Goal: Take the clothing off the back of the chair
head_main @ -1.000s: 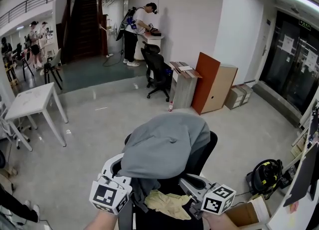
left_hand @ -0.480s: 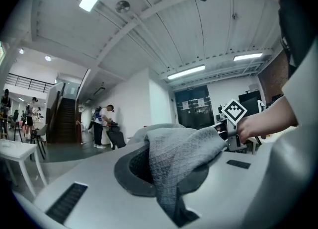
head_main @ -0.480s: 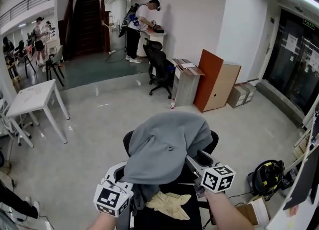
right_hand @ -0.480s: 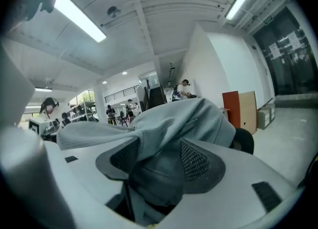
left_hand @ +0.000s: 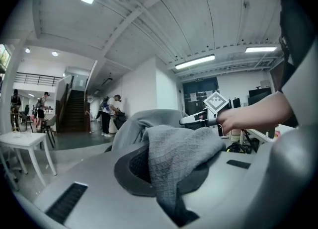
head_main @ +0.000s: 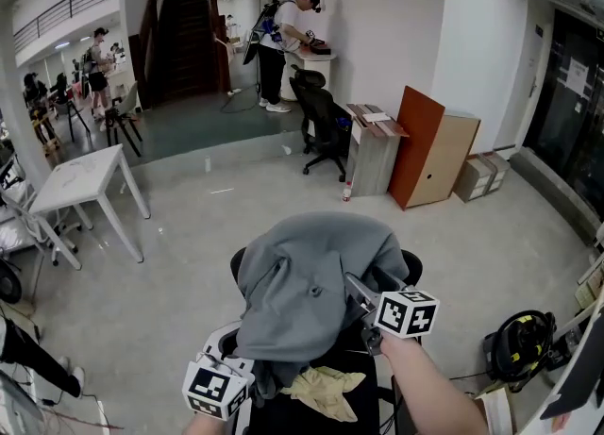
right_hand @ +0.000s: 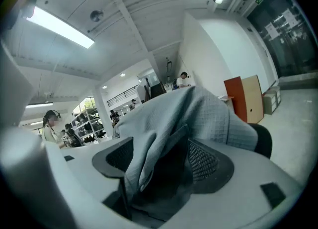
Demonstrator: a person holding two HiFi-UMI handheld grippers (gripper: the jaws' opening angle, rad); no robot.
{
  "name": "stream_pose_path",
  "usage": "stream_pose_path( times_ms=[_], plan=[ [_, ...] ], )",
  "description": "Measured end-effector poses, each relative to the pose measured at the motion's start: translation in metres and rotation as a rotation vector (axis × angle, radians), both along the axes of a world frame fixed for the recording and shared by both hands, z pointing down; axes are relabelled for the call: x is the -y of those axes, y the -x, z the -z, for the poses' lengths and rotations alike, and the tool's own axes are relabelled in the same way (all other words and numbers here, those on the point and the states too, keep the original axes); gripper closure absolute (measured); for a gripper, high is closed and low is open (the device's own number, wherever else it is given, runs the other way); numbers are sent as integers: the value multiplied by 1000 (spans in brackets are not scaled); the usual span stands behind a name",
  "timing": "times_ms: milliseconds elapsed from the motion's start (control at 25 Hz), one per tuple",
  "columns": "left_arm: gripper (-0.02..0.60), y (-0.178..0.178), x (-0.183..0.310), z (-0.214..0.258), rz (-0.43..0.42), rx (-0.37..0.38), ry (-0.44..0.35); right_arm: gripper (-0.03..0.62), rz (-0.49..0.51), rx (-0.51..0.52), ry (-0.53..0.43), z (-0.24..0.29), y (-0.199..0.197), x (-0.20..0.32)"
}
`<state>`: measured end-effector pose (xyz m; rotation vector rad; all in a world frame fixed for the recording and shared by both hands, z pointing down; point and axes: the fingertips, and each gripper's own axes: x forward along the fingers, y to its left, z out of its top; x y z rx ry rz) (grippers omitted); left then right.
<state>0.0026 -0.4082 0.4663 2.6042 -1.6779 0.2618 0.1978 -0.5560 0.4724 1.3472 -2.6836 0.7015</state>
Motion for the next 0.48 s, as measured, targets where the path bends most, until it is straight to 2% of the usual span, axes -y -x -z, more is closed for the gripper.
stream_pose_path(
  times_ms=[120,360,400,480],
  plan=[
    [555,-10,1,-8,24,0,15,253,26,52,62,-15,6,16],
    [555,-27,-7,-13,46,12,46,261,53,101,88,-15,22,29],
    [555,-28,-9,-13,47,14,49,291,61,102,86,-14,25,29],
    [555,-30,-13,-12,47,15,51,429,78,96,76,-12,29,27]
  ],
)
